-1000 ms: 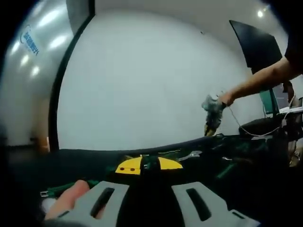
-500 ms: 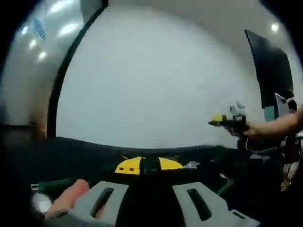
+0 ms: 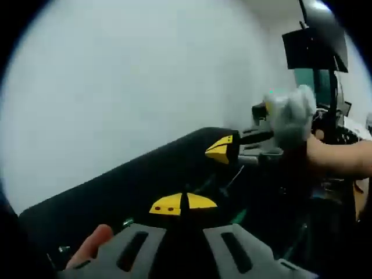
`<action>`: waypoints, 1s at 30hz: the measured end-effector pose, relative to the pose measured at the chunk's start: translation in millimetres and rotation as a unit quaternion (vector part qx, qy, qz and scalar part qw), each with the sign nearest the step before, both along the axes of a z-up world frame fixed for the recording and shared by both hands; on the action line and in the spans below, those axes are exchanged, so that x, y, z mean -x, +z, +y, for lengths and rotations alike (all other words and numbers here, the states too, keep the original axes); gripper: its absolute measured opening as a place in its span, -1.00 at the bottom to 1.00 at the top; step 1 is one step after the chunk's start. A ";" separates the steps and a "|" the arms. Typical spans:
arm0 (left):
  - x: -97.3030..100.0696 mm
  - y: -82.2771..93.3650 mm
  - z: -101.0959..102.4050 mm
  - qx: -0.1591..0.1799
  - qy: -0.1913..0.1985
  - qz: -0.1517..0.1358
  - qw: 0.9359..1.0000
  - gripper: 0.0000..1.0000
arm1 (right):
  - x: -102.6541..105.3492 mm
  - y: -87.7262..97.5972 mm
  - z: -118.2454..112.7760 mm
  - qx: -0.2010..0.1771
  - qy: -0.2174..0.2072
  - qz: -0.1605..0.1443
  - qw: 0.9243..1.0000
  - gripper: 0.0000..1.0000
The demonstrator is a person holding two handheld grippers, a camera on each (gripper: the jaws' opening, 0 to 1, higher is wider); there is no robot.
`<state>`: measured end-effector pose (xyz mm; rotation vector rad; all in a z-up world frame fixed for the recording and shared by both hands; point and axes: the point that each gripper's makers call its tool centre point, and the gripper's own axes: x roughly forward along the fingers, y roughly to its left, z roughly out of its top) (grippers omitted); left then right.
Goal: Pick up the tools and put them into their designated positions in the toolbox.
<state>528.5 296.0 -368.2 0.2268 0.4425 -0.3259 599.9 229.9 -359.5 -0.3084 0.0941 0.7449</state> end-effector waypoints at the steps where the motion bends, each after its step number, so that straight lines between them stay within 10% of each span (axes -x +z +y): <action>1: -7.3 -4.7 4.3 0.003 0.004 0.009 1.000 -0.94 | -0.1 3.4 -2.5 -0.001 -0.013 -0.026 1.000 -1.00; 6: -21.3 -25.9 8.8 -0.023 -0.013 0.033 0.999 -0.94 | 2.0 20.8 -5.1 0.004 -0.015 -0.091 0.996 -1.00; 15: -32.4 -37.1 7.3 -0.029 -0.040 0.031 0.998 -0.94 | -15.4 5.8 -31.4 -0.015 -0.064 -0.032 0.997 -1.00; 25: -28.1 -33.8 12.8 -0.017 -0.010 0.027 0.999 -0.94 | -9.4 -11.9 -6.1 -0.025 -0.033 0.028 0.999 -1.00; 28: -24.8 -8.3 -10.4 0.045 -0.034 -0.028 0.998 -0.94 | -9.1 -15.3 -1.6 -0.008 -0.029 0.022 0.999 -1.00; 30: -28.3 -23.2 -16.6 -0.003 -0.047 -0.007 0.999 -0.94 | -12.7 -20.0 -1.3 0.004 -0.031 0.024 0.999 -1.00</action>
